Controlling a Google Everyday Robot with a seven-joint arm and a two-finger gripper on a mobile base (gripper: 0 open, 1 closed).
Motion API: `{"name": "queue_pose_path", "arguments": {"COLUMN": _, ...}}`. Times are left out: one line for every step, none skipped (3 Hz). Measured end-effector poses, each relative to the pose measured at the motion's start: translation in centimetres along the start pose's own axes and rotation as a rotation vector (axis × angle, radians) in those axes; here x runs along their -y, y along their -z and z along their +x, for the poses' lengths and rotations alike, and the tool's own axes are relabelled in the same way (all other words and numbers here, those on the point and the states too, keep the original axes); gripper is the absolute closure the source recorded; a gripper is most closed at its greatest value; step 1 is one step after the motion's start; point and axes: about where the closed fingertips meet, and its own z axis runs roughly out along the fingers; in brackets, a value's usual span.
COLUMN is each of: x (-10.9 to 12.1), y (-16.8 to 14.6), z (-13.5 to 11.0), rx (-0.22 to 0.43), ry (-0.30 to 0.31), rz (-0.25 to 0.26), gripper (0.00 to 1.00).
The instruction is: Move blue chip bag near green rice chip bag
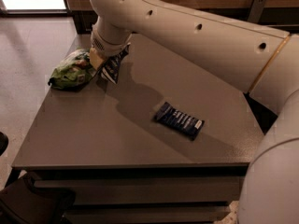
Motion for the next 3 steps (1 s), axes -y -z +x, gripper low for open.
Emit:
{"name": "queue_pose_path", "arguments": {"x": 0.33, "y": 0.12, "z": 0.11, "rx": -0.008, "ry": 0.007, "rz": 0.004, "gripper": 0.44}}
{"name": "queue_pose_path", "arguments": {"x": 0.22, "y": -0.02, "z": 0.16, "rx": -0.01, "ry": 0.009, "rz": 0.002, "gripper": 0.15}}
{"name": "queue_pose_path", "arguments": {"x": 0.14, "y": -0.1, "z": 0.2, "rx": -0.012, "ry": 0.01, "rz": 0.001, "gripper": 0.0}}
